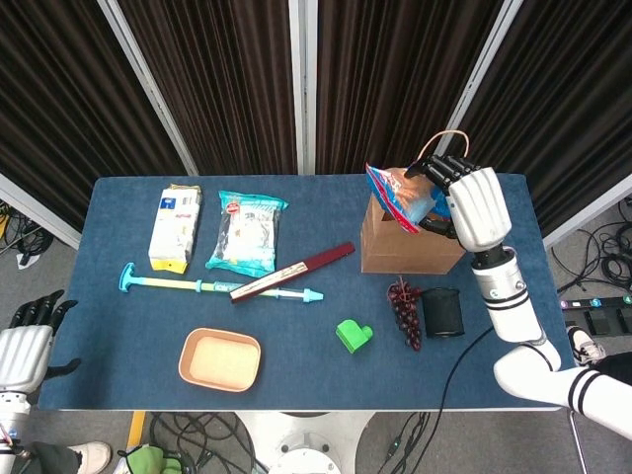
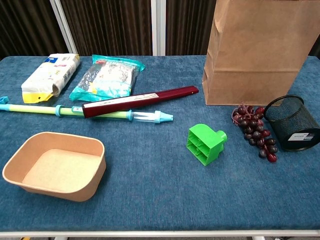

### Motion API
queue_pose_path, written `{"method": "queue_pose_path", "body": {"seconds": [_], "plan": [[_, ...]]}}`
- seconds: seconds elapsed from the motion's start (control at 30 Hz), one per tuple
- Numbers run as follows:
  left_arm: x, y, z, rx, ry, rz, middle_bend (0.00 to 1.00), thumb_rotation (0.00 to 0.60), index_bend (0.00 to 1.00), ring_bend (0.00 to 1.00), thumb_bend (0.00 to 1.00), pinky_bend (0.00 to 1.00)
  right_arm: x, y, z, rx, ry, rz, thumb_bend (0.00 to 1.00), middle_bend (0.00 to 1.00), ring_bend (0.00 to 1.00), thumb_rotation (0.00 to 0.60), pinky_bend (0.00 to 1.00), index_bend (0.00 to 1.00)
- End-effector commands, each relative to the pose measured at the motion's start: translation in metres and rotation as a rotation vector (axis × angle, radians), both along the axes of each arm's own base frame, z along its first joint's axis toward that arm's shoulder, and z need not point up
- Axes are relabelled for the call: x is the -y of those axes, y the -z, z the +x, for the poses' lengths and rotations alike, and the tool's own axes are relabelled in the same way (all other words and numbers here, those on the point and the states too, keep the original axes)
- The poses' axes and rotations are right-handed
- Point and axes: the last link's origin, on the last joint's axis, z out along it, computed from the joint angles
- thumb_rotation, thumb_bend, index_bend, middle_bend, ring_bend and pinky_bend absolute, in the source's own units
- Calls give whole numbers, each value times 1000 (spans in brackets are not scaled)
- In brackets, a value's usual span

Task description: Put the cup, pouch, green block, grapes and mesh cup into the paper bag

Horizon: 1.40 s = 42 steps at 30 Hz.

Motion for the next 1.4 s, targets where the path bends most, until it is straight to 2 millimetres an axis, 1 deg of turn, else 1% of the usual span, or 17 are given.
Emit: {"method": "queue_pose_path", "body": {"seconds": [0.03, 0.23, 0.3, 0.37, 0.47, 0.5, 0.53, 0.57, 0.67, 0.77, 0.8, 0.93, 1.03, 1.07, 1.13, 1.23, 1.4], "plan": [[0, 0, -1, -2, -5, -2, 196, 600, 243, 140, 0, 147, 18, 2, -17, -62, 119, 59, 244, 528, 416, 600, 522, 568], [4, 0, -4, -4, -15, 0, 197, 600, 244, 140, 0, 147, 28, 12, -24, -83, 174, 118, 241, 487, 379, 600, 494, 488], [5, 0, -4, -5, -16, -1, 196, 600, 244, 140, 0, 147, 30, 14, -26, -96, 189, 143, 238, 456, 349, 600, 467, 427], [5, 0, -5, -5, -17, 0, 196, 600, 244, 140, 0, 147, 30, 16, -27, -107, 199, 164, 230, 391, 289, 600, 417, 296], [5, 0, -5, -6, -16, 0, 196, 600, 243, 140, 0, 148, 29, 16, -27, -111, 207, 185, 177, 240, 165, 600, 312, 64], [5, 0, -5, -6, -15, -1, 196, 600, 243, 140, 0, 148, 29, 15, -26, -106, 207, 192, 149, 184, 118, 600, 271, 18], [5, 0, -5, -6, -14, -2, 196, 600, 243, 140, 0, 147, 29, 15, -26, -102, 207, 196, 130, 152, 90, 600, 246, 4], [5, 1, -5, -7, -14, -3, 196, 600, 243, 140, 0, 147, 29, 14, -26, -98, 207, 199, 94, 103, 46, 600, 207, 0], [5, 1, -6, -6, -13, -2, 196, 600, 244, 140, 0, 148, 28, 10, -25, -78, 199, 193, 20, 32, 1, 600, 150, 0], [5, 1, -6, -6, -13, -2, 196, 600, 243, 140, 0, 147, 23, 4, -19, -21, 152, 175, 0, 10, 0, 600, 138, 0], [5, 1, -7, -6, -14, -1, 196, 600, 243, 140, 0, 147, 17, 2, -14, 14, 111, 170, 0, 12, 0, 600, 137, 0], [5, 1, -7, -7, -15, -2, 196, 600, 243, 140, 0, 147, -11, 0, 3, 97, -78, 216, 0, 52, 0, 600, 136, 0], [4, 1, -5, -9, -9, -2, 196, 600, 243, 140, 0, 148, -35, 4, 10, 92, -210, 255, 0, 113, 15, 600, 138, 0], [4, 1, -5, -9, -8, -2, 196, 600, 244, 140, 0, 147, -42, 7, 11, 77, -241, 269, 3, 141, 40, 600, 155, 0], [3, 1, -4, -9, -4, -3, 196, 600, 244, 139, 0, 147, -57, 14, 10, 37, -281, 317, 10, 169, 82, 600, 197, 0], [4, 0, -4, -11, -5, 0, 196, 600, 244, 140, 0, 147, -75, 23, 5, -31, -312, 398, 18, 191, 108, 600, 245, 8], [6, 0, -4, -8, -11, 0, 196, 600, 243, 140, 0, 147, -95, 40, -9, -177, -309, 497, 20, 242, 127, 600, 277, 84]]}}
